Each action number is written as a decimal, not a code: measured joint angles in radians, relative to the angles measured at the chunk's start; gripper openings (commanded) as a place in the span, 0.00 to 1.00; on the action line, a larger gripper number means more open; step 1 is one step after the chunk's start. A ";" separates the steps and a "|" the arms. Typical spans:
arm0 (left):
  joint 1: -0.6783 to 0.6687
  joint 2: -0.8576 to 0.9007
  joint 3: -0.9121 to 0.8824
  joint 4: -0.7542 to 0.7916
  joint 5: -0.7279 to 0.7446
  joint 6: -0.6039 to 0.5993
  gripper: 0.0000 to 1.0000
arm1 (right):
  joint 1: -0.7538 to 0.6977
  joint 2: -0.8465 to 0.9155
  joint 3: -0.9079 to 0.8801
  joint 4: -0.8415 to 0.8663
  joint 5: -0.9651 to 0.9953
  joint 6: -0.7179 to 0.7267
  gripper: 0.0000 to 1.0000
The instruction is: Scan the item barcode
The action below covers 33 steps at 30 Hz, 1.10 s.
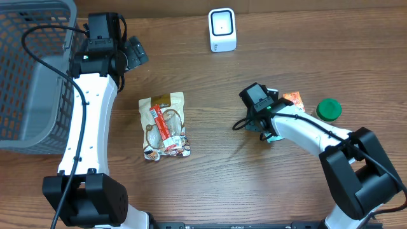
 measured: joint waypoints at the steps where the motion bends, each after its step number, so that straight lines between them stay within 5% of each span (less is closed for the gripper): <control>1: 0.000 0.000 0.000 0.000 0.000 0.000 1.00 | -0.005 0.000 0.000 0.000 0.000 0.001 0.04; 33: 0.000 0.000 0.000 0.000 0.000 0.000 1.00 | -0.098 0.000 0.001 -0.063 0.000 -0.003 0.08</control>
